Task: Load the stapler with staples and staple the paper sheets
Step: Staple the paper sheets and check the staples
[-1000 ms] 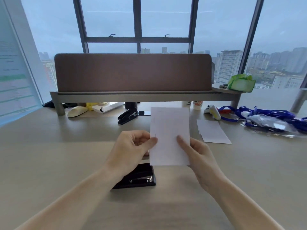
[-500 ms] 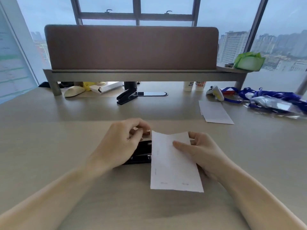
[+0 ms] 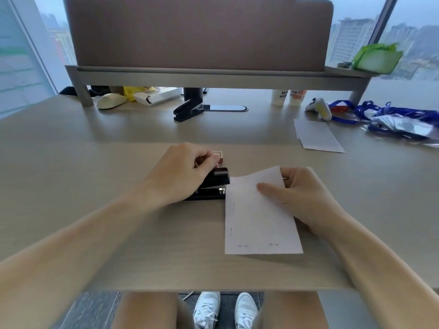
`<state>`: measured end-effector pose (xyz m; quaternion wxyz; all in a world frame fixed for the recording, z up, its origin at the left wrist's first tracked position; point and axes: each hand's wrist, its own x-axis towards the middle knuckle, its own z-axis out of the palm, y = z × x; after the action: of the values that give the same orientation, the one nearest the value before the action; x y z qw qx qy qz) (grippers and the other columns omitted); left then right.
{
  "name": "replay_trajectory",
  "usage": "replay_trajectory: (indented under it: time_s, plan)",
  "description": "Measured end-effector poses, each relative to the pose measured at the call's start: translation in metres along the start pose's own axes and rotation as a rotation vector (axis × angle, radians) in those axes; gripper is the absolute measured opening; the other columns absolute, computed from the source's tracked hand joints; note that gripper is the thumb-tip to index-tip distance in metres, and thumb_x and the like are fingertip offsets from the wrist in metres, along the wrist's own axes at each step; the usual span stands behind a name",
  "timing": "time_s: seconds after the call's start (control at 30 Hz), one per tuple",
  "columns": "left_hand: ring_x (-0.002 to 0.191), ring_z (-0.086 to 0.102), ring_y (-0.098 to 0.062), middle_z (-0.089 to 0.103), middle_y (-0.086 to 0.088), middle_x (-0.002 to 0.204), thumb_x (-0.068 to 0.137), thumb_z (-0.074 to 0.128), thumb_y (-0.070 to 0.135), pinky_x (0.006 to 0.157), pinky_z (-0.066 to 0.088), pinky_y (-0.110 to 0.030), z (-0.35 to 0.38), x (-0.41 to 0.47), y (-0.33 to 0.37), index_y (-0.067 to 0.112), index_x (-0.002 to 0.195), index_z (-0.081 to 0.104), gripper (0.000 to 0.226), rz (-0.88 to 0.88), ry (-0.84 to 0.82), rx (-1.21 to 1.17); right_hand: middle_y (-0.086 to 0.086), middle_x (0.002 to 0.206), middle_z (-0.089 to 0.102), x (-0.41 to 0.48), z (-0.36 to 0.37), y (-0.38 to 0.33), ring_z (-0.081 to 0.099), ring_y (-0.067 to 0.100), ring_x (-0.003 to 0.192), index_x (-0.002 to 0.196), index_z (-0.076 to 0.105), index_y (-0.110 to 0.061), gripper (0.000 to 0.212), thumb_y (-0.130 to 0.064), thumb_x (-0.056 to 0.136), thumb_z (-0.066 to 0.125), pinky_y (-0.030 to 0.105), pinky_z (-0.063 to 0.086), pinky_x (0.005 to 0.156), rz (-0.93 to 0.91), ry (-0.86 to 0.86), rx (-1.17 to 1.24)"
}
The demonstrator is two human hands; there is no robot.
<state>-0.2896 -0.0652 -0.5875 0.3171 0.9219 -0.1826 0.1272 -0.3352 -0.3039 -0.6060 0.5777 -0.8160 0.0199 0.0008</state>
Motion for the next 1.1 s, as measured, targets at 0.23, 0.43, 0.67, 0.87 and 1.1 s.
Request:
replay_trajectory:
  time_s: [0.23,0.43,0.67,0.87,1.1]
  plan:
    - [0.096,0.062,-0.014,0.070,0.005,0.102,0.106,0.049,0.031,0.077,0.042,-0.025,0.000,0.031,0.028,0.022,0.104,0.068,0.022,-0.035,0.012,-0.035,0.000,0.086,0.083,0.003,0.009,0.001,0.081,0.020,0.078,0.095,0.082,-0.019,0.011,-0.014,0.093,0.073,0.050,0.066,0.081,-0.028,0.000,-0.029]
    - [0.131,0.048,-0.029,0.056,-0.007,0.136,0.107,0.035,0.029,0.112,0.040,-0.045,0.034,0.062,0.034,0.019,0.128,0.057,0.032,-0.068,-0.134,0.126,-0.001,0.085,0.083,0.002,0.006,0.002,0.081,0.020,0.078,0.093,0.083,-0.018,0.011,-0.017,0.094,0.073,0.051,0.065,0.083,-0.041,-0.029,-0.035]
    - [0.135,0.045,-0.030,0.055,-0.008,0.141,0.107,0.031,0.031,0.114,0.037,-0.049,0.047,0.061,0.028,0.019,0.133,0.054,0.036,-0.085,-0.199,0.180,-0.003,0.082,0.083,0.007,0.008,0.006,0.081,0.019,0.077,0.089,0.083,-0.020,0.011,-0.020,0.092,0.073,0.052,0.065,0.081,-0.069,-0.016,-0.074]
    - [0.135,0.046,-0.030,0.056,-0.008,0.141,0.108,0.031,0.031,0.115,0.037,-0.049,0.047,0.064,0.029,0.018,0.135,0.053,0.037,-0.096,-0.202,0.172,-0.004,0.083,0.083,0.011,0.010,0.011,0.081,0.019,0.077,0.089,0.083,-0.023,0.011,-0.022,0.091,0.072,0.053,0.065,0.080,-0.088,-0.005,-0.086]
    - [0.130,0.049,-0.031,0.058,-0.010,0.135,0.108,0.031,0.030,0.112,0.039,-0.050,0.048,0.062,0.029,0.018,0.132,0.054,0.036,-0.100,-0.216,0.176,-0.004,0.084,0.083,0.012,0.010,0.014,0.081,0.020,0.079,0.090,0.083,-0.024,0.011,-0.022,0.091,0.072,0.053,0.065,0.080,-0.116,-0.005,-0.082]
